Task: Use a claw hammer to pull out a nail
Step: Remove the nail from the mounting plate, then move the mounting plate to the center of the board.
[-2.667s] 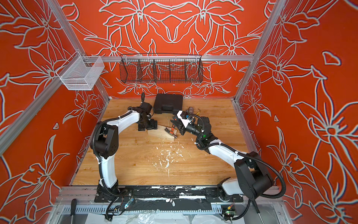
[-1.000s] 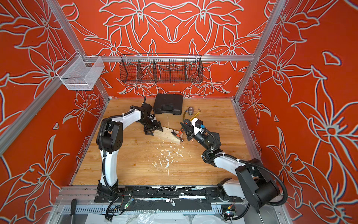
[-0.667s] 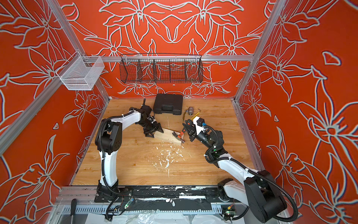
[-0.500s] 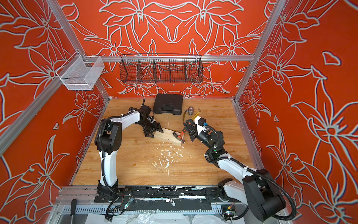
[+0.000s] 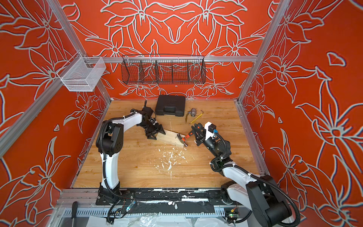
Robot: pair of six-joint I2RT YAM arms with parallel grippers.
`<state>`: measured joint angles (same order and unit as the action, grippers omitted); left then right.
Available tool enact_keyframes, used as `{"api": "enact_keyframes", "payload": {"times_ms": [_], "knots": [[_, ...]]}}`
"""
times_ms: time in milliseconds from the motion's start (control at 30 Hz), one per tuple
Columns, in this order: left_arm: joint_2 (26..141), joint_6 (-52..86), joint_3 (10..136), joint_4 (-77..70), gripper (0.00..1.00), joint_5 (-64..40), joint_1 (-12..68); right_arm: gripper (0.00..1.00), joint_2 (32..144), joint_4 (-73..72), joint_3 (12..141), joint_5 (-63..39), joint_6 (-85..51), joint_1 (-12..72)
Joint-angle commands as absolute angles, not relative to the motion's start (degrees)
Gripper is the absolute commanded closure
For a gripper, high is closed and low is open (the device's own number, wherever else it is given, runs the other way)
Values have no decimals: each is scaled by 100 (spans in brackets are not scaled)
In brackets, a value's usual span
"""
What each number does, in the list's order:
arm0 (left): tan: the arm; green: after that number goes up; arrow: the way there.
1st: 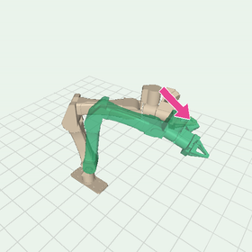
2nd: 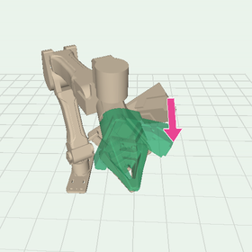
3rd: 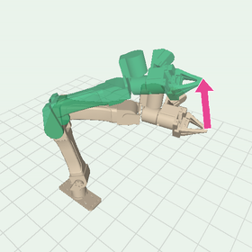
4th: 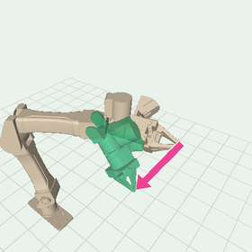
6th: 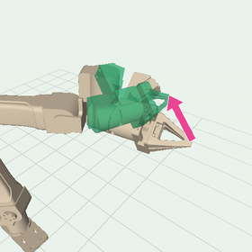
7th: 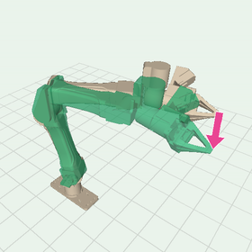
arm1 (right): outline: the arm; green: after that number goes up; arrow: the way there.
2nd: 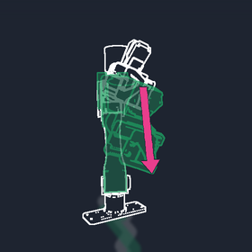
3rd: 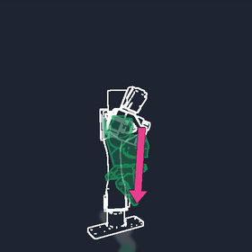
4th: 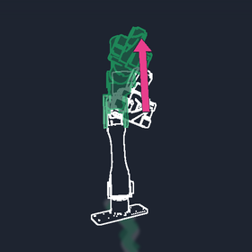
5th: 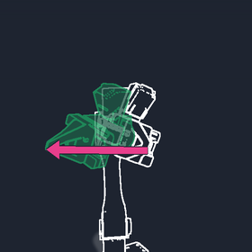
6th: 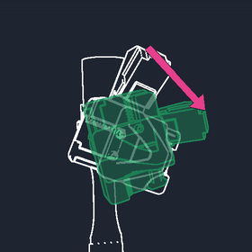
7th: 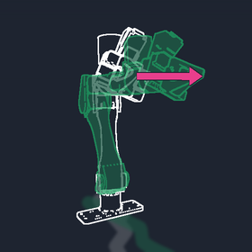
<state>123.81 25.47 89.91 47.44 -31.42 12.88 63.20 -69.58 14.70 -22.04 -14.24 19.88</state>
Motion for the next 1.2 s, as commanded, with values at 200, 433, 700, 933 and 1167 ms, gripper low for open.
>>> {"api": "enact_keyframes", "payload": {"times_ms": [200,433,700,933,1167], "knots": [[13386,2698,8227,5687,20,-914,1143,100,6029,-7518,1013,-1358,-1500,1890],[13404,2692,8219,5685,20,-904,1151,100,5893,-7436,1055,-1338,-1536,1890],[13404,2698,8161,5640,20,-905,1160,100,6193,-7997,1167,-1389,-1806,1890],[13380,2743,8078,5549,20,-932,1169,100,6148,-7928,1364,-1395,-1719,1890],[13180,2805,8037,5467,20,-909,1167,100,6095,-7625,1668,-1508,-1662,1881]]}}
